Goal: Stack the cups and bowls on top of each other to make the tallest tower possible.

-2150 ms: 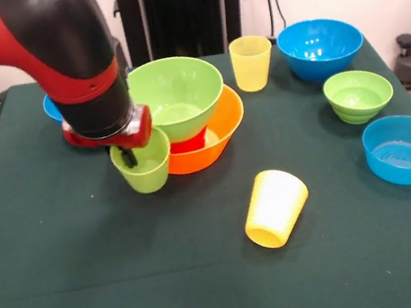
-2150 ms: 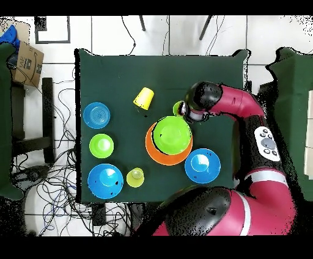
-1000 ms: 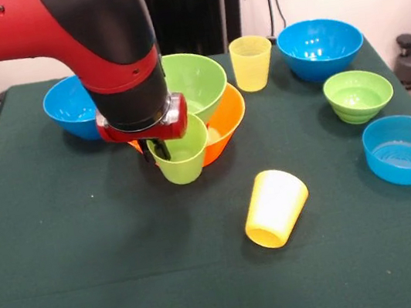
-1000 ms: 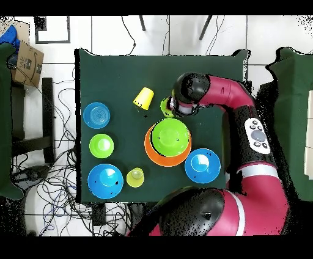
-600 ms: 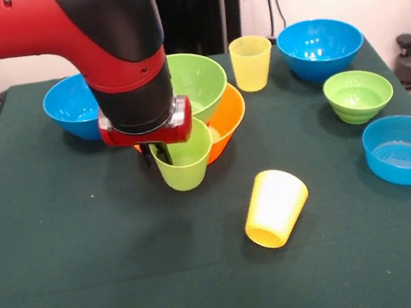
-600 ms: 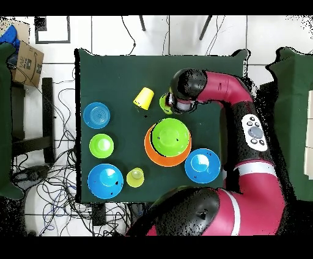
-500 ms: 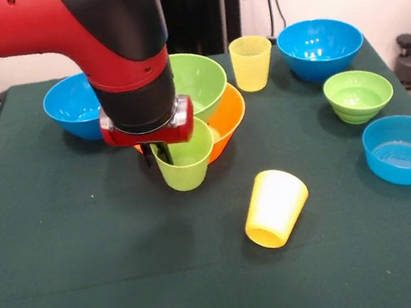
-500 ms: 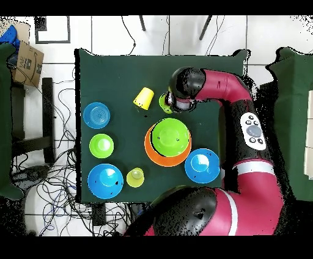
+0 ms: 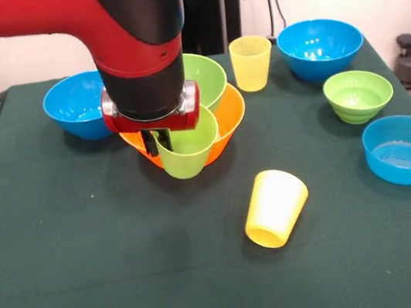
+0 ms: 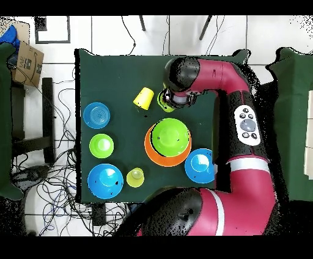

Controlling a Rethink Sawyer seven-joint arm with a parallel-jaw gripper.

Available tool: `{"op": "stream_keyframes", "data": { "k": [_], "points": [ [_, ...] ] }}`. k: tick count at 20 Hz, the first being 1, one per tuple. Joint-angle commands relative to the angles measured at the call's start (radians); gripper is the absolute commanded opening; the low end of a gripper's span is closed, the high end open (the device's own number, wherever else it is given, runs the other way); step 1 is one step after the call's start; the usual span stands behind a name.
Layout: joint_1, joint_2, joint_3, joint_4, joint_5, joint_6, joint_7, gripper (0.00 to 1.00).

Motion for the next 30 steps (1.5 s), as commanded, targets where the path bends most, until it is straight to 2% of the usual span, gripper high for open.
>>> {"op": "stream_keyframes", "data": {
  "k": [1, 7, 12, 22, 24, 27, 30],
  "points": [
    [0.03, -0.04, 0.055, -0.058, -0.091, 0.101, -0.319, 0.0],
    [0.025, -0.057, 0.055, -0.044, -0.098, 0.12, -0.327, 0.0],
    [0.034, 0.0, 0.094, -0.096, -0.109, 0.156, -0.414, 0.0],
    [0.051, 0.001, 0.074, -0.119, -0.112, 0.207, -0.394, 0.0],
    [0.058, 0.007, 0.073, -0.14, -0.118, 0.244, -0.408, 0.0],
    [0.076, 0.03, 0.068, -0.2, -0.126, 0.354, -0.408, 0.0],
    [0.078, 0.037, 0.065, -0.209, -0.121, 0.395, -0.393, 0.0]
  ]
}}
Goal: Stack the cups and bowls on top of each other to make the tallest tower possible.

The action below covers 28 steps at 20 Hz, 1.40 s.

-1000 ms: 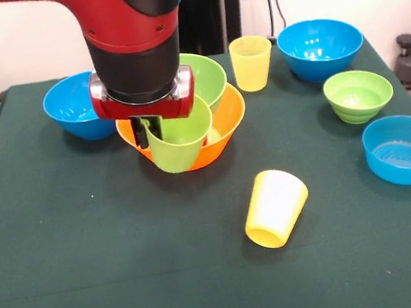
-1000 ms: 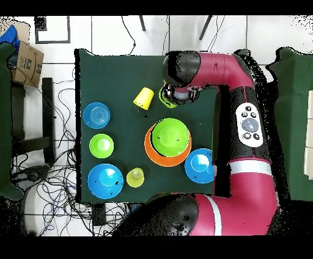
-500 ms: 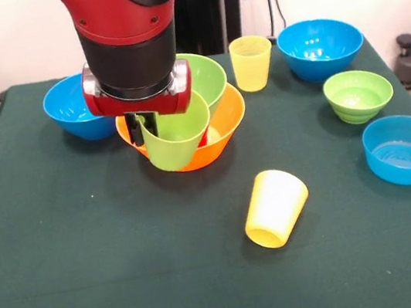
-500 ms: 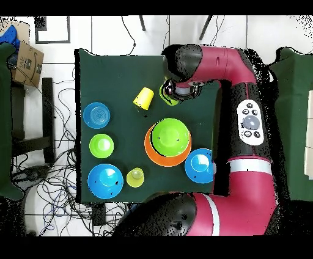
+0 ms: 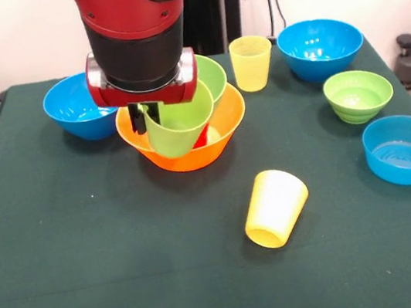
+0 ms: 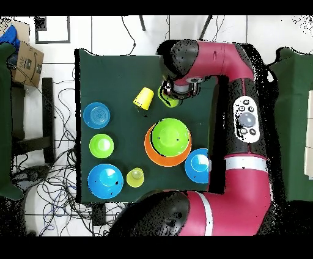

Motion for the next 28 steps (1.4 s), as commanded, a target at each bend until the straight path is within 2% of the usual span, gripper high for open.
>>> {"op": "stream_keyframes", "data": {
  "k": [1, 4, 9, 14, 21, 26, 28],
  "points": [
    [0.032, 0.054, 0.054, -0.057, -0.07, 0.196, -0.305, 0.0],
    [0.028, 0.046, 0.049, -0.036, -0.066, 0.201, -0.289, 0.0],
    [0.042, 0.069, 0.058, -0.102, -0.098, 0.292, -0.319, 0.0],
    [0.046, 0.066, 0.055, -0.108, -0.11, 0.319, -0.314, 0.0],
    [0.019, 0.023, 0.041, 0.021, -0.065, 0.254, -0.273, 0.0],
    [0.01, 0.028, 0.049, 0.05, -0.05, 0.239, -0.275, 0.0],
    [-0.006, 0.028, 0.055, 0.089, -0.025, 0.201, -0.257, 0.0]
  ]
}}
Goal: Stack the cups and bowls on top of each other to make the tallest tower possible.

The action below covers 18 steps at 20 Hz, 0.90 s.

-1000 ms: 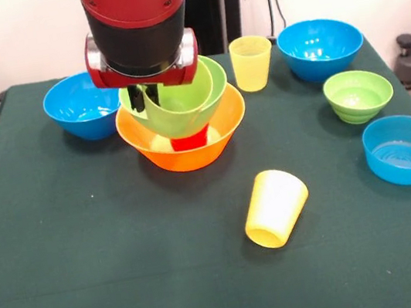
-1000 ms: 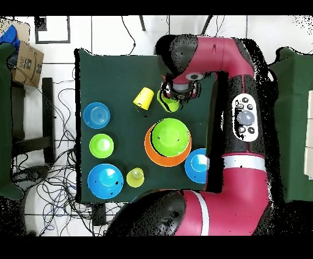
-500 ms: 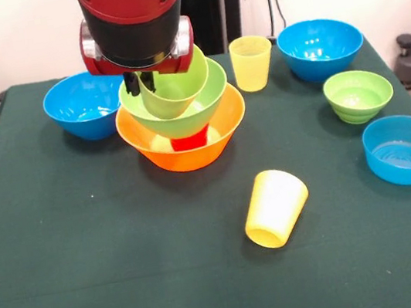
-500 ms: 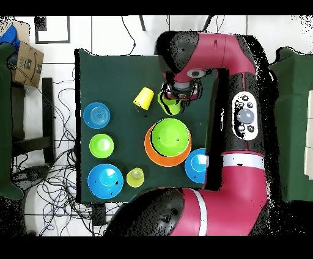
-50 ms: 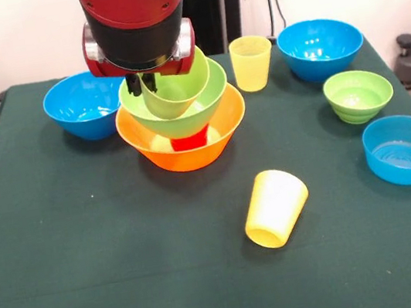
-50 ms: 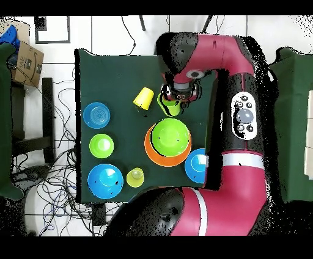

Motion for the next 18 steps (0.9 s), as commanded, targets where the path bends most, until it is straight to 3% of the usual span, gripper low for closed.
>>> {"op": "stream_keyframes", "data": {
  "k": [1, 3, 11, 18],
  "points": [
    [-0.026, 0.002, 0.052, 0.182, 0.006, -0.064, -0.231, 0.0],
    [-0.038, -0.01, 0.049, 0.232, 0.022, -0.108, -0.204, 0.0],
    [-0.046, 0.012, 0.058, 0.218, 0.016, -0.029, -0.209, 0.0],
    [-0.077, -0.01, 0.055, 0.328, 0.039, -0.184, -0.149, 0.0]
  ]
}}
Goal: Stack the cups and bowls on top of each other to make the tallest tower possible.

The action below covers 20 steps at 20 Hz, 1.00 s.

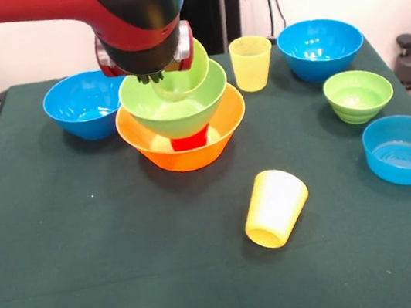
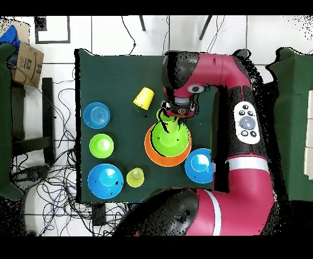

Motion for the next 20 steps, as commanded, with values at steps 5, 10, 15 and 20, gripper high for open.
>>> {"op": "stream_keyframes", "data": {
  "k": [5, 10, 15, 20],
  "points": [
    [-0.044, -0.022, 0.043, 0.223, 0.016, -0.25, -0.092, 0.0],
    [-0.033, -0.026, 0.04, 0.222, 0.013, -0.296, -0.06, 0.0],
    [-0.024, -0.068, 0.032, 0.26, 0.001, -0.341, -0.061, 0.0],
    [-0.035, -0.156, 0.038, 0.372, 0.007, -0.436, -0.069, 0.0]
  ]
}}
